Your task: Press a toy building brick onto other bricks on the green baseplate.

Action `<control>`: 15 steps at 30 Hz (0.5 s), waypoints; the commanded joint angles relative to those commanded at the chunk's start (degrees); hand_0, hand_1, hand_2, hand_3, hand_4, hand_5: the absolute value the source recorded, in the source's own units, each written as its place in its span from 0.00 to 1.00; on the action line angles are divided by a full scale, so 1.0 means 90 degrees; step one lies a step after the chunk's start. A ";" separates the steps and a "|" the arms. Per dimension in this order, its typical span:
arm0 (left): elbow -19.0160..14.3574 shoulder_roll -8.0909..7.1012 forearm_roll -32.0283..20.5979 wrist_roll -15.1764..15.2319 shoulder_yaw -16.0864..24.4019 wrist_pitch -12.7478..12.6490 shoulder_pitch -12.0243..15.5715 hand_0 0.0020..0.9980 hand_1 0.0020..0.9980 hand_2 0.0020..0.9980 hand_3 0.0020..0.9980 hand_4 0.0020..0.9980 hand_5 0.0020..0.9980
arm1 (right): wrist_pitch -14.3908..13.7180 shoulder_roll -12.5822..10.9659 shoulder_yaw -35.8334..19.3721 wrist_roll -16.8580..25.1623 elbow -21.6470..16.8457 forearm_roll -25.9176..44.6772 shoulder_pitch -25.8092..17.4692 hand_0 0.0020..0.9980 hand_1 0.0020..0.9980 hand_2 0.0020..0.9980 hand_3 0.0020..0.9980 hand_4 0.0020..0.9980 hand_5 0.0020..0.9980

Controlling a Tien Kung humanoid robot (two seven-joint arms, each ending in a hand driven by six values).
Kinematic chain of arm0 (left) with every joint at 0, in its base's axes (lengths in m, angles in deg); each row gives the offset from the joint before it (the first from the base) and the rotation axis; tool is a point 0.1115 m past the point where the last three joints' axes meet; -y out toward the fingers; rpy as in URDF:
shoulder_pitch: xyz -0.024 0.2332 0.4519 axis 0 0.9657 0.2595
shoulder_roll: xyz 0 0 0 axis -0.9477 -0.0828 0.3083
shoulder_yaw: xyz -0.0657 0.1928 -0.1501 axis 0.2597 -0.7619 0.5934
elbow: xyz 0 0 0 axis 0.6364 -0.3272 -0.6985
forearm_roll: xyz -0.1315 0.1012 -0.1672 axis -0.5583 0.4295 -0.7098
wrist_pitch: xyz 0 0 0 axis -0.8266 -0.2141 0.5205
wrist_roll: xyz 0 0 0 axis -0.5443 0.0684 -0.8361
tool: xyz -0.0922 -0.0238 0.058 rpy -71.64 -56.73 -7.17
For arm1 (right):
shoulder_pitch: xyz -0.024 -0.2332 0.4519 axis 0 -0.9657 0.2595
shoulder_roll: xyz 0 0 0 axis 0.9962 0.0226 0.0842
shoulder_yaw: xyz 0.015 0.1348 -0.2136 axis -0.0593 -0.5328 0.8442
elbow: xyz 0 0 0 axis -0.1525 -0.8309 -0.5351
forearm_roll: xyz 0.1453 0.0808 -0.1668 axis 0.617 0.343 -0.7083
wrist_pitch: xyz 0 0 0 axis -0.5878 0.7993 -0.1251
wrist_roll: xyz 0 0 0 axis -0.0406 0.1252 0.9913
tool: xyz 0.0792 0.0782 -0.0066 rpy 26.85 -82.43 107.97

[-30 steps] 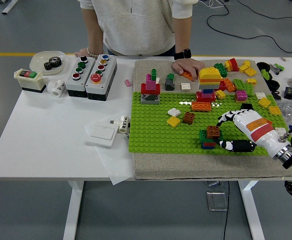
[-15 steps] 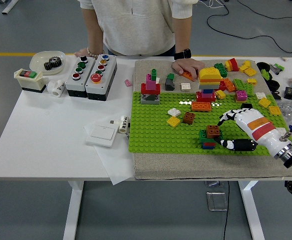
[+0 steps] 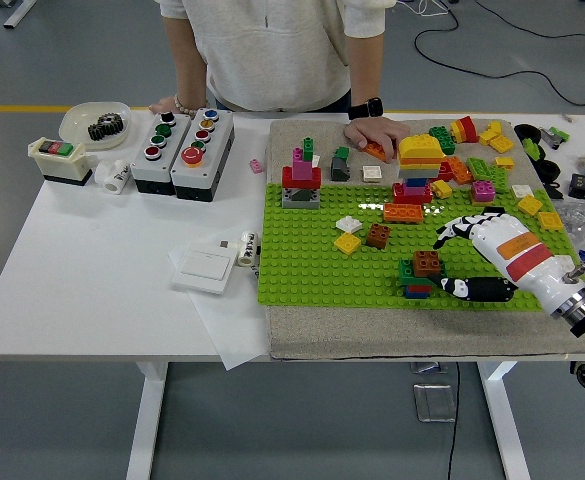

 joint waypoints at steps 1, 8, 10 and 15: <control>0.0001 -0.0001 -0.0003 0.0002 -0.0003 0.0001 -0.0001 0.49 0.60 0.76 0.79 0.83 0.84 | -0.0002 -0.0010 -0.0016 0.0006 -0.0045 0.0004 -0.0013 0.59 0.61 0.69 0.57 0.80 0.55; 0.0004 -0.0004 -0.0017 0.0009 -0.0016 0.0008 -0.0003 0.49 0.60 0.76 0.79 0.83 0.84 | -0.0127 -0.0080 -0.0027 -0.0039 -0.0489 0.0041 -0.0133 0.60 0.62 0.71 0.59 0.79 0.57; 0.0005 -0.0004 -0.0015 0.0009 -0.0017 0.0009 -0.0004 0.49 0.60 0.76 0.79 0.83 0.84 | -0.0131 -0.0107 0.0016 -0.0044 -0.0634 0.0030 -0.0140 0.60 0.62 0.71 0.59 0.79 0.57; 0.0005 -0.0003 -0.0011 0.0006 -0.0017 0.0010 -0.0003 0.49 0.60 0.76 0.79 0.83 0.84 | -0.0107 -0.0121 0.0054 -0.0070 -0.0758 0.0020 -0.0121 0.58 0.62 0.70 0.57 0.78 0.57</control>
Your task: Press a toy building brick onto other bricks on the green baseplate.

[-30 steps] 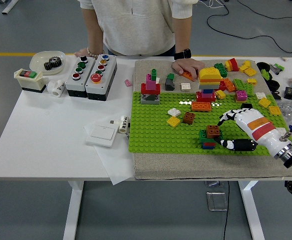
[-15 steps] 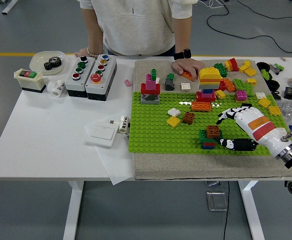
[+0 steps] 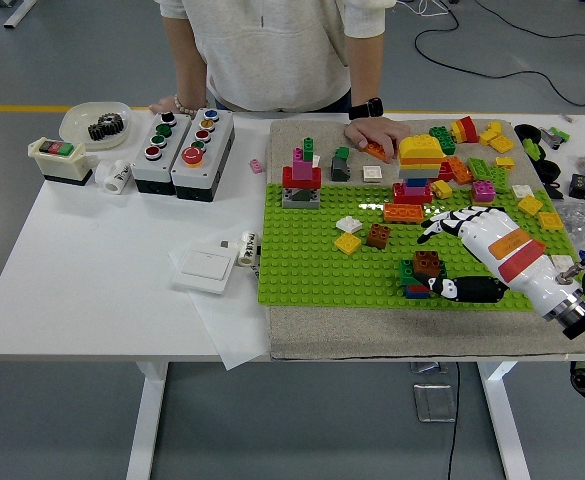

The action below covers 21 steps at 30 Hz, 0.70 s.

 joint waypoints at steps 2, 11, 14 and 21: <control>0.0000 0.0001 -0.0009 0.0004 -0.0006 -0.0001 0.0002 0.49 0.60 0.76 0.79 0.83 0.84 | 0.0005 -0.0011 0.0008 -0.0002 -0.0040 -0.0025 -0.0004 0.58 0.62 0.70 0.57 0.78 0.57; 0.0002 -0.0001 -0.0008 0.0009 -0.0009 -0.0006 0.0020 0.49 0.60 0.76 0.79 0.83 0.84 | -0.0066 -0.0054 -0.0012 0.0072 -0.0174 -0.0095 -0.0063 0.49 0.52 0.55 0.54 0.76 0.57; 0.0003 -0.0001 0.0000 0.0007 -0.0004 -0.0008 0.0030 0.49 0.60 0.76 0.79 0.83 0.84 | -0.0074 -0.0064 -0.0020 0.0078 -0.0199 -0.0091 -0.0075 0.49 0.52 0.55 0.54 0.76 0.57; 0.0003 0.0003 0.0070 -0.0020 0.0047 -0.0012 0.0054 0.49 0.60 0.76 0.79 0.83 0.83 | -0.0093 -0.0091 -0.0012 0.0086 -0.0292 -0.0087 -0.0124 0.47 0.50 0.54 0.53 0.76 0.57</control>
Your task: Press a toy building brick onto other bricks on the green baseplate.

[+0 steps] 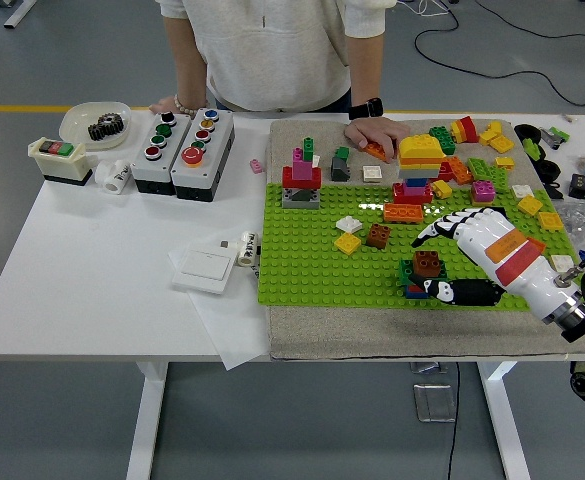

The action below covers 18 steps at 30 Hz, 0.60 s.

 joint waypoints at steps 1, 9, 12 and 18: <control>0.0000 0.0000 0.0010 -0.0004 0.0008 0.0000 0.0002 0.49 0.60 0.76 0.79 0.83 0.83 | 0.0001 -0.0007 0.0009 -0.0001 -0.0017 -0.0004 -0.0007 0.47 0.50 0.54 0.53 0.76 0.57; -0.0002 0.0001 0.0038 -0.0011 0.0024 -0.0004 0.0003 0.49 0.60 0.76 0.79 0.83 0.83 | 0.0023 -0.0039 0.0142 -0.0009 -0.0081 -0.0073 -0.0041 0.44 0.48 0.53 0.53 0.73 0.54; -0.0004 -0.0002 0.0024 -0.0005 0.0010 -0.0003 -0.0007 0.49 0.60 0.76 0.79 0.83 0.83 | 0.0055 -0.0020 0.0160 -0.0020 -0.0013 -0.0135 -0.0029 0.44 0.48 0.53 0.53 0.73 0.54; -0.0004 -0.0001 -0.0009 0.0004 -0.0012 -0.0004 -0.0027 0.49 0.60 0.75 0.79 0.83 0.83 | 0.0078 0.0026 0.0068 -0.0025 0.0164 -0.0211 -0.0019 0.44 0.48 0.53 0.53 0.72 0.53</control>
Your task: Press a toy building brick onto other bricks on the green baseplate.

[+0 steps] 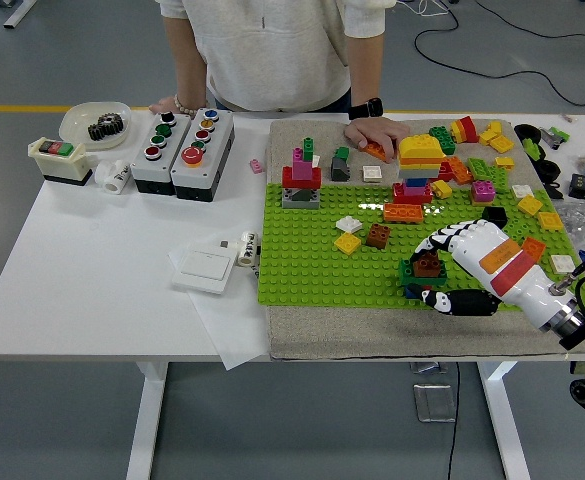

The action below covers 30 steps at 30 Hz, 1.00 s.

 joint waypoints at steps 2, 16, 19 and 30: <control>0.0000 0.0002 -0.0010 0.0000 -0.0003 0.0000 -0.0003 0.49 0.60 0.75 0.79 0.83 0.83 | 0.0000 -0.0001 -0.0010 0.0005 0.0027 0.0010 0.0000 0.44 0.48 0.52 0.53 0.72 0.53; 0.0000 0.0002 -0.0014 0.0004 -0.0010 0.0006 -0.0017 0.49 0.60 0.75 0.79 0.82 0.83 | -0.0030 -0.0005 -0.0059 0.0071 0.0029 0.0032 -0.0030 0.43 0.47 0.52 0.53 0.71 0.52; -0.0002 0.0003 -0.0016 0.0006 -0.0014 0.0005 -0.0022 0.49 0.60 0.75 0.79 0.82 0.83 | -0.0028 0.0001 -0.0050 0.0073 0.0051 0.0034 -0.0025 0.43 0.47 0.52 0.53 0.71 0.52; -0.0005 0.0003 -0.0012 0.0004 -0.0014 0.0000 -0.0032 0.49 0.60 0.76 0.79 0.82 0.83 | -0.0015 0.0018 -0.0023 0.0071 0.0175 0.0055 -0.0008 0.42 0.47 0.52 0.53 0.71 0.51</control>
